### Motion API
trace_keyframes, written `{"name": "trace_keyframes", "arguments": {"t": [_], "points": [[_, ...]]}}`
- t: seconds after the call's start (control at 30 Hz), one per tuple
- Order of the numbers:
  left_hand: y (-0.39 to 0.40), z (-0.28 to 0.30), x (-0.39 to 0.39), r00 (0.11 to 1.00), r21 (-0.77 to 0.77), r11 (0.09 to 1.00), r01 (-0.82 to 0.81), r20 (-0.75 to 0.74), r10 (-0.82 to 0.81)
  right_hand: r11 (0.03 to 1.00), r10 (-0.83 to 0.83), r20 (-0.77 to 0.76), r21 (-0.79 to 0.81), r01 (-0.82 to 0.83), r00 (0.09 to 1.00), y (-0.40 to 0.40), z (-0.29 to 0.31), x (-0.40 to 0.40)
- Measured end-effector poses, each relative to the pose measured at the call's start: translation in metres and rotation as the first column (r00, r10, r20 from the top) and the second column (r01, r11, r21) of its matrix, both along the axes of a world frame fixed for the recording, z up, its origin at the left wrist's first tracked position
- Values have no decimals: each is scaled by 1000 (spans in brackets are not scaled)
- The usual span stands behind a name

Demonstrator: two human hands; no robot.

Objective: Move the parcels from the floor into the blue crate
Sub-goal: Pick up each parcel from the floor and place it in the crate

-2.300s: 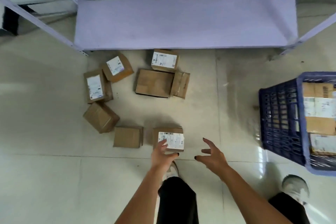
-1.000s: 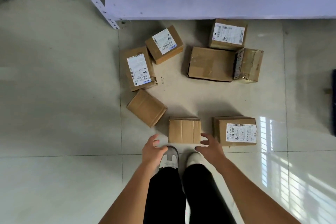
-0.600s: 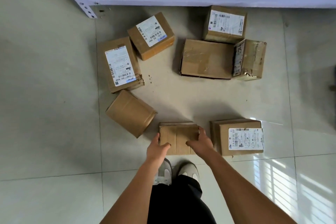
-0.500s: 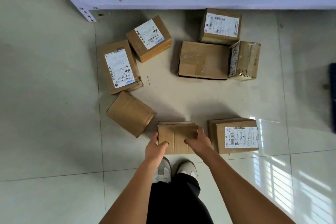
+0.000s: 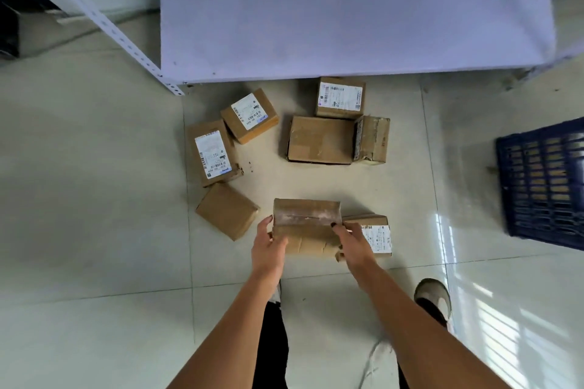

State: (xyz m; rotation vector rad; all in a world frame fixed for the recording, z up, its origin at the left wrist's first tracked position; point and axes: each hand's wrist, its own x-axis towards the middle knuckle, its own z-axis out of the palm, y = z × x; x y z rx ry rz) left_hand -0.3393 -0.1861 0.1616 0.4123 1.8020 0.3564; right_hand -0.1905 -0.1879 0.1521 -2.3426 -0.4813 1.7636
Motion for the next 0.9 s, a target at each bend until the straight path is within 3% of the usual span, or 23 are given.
{"name": "trace_keyframes", "arguments": {"t": [0.1, 0.2, 0.47, 0.57, 0.67, 0.9], "points": [[6, 14, 38, 999, 27, 999, -34, 1, 34, 994, -92, -16, 63, 93, 996, 2, 14, 43], [4, 17, 92, 999, -1, 1000, -19, 38, 19, 996, -58, -32, 72, 60, 998, 8, 25, 101], [-35, 60, 258, 933, -2, 946, -325, 161, 321, 987, -54, -70, 146, 64, 996, -21, 56, 269], [-48, 58, 303, 916, -28, 925, -380, 129, 380, 988, -19, -29, 150, 23, 999, -35, 59, 307], [-58, 51, 331, 951, 31, 951, -307, 39, 306, 993, -27, 33, 114, 23, 999, -48, 55, 333], [-56, 36, 379, 993, 110, 990, -88, 86, 79, 989, -37, -8, 145, 38, 999, -60, 53, 390]]}}
